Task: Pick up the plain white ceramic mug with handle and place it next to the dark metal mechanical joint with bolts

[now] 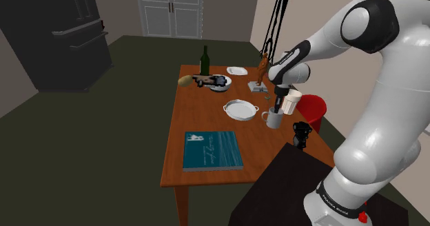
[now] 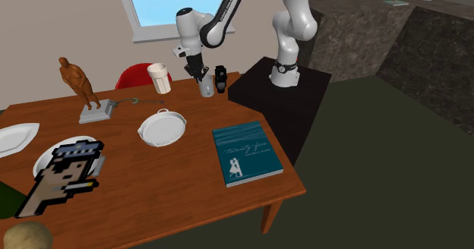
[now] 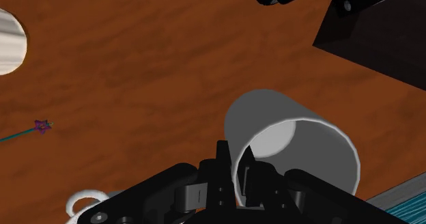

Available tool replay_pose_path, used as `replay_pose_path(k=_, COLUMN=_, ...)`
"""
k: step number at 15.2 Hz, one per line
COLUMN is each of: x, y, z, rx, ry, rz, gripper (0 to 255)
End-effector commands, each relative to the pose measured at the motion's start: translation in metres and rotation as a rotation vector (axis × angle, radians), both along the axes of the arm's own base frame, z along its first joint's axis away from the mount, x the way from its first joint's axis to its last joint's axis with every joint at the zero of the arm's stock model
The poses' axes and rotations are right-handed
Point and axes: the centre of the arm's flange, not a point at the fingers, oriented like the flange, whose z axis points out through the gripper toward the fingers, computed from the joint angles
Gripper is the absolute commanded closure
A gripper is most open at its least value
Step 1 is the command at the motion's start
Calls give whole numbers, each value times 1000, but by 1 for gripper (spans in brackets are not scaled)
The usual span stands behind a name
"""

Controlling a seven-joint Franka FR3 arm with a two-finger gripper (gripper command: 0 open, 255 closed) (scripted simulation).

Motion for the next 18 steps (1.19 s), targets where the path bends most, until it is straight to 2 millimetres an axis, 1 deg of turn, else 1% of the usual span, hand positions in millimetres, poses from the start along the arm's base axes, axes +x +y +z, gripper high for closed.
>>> replay_pose_path(k=1, x=0, y=-1, z=-10, rx=0, ry=0, rz=0, gripper=255)
replay_pose_path(k=15, x=0, y=-1, z=-84, rx=0, ry=0, rz=0, gripper=255)
replay_pose_path(k=18, x=0, y=-1, z=-87, rx=0, ry=0, rz=0, gripper=255)
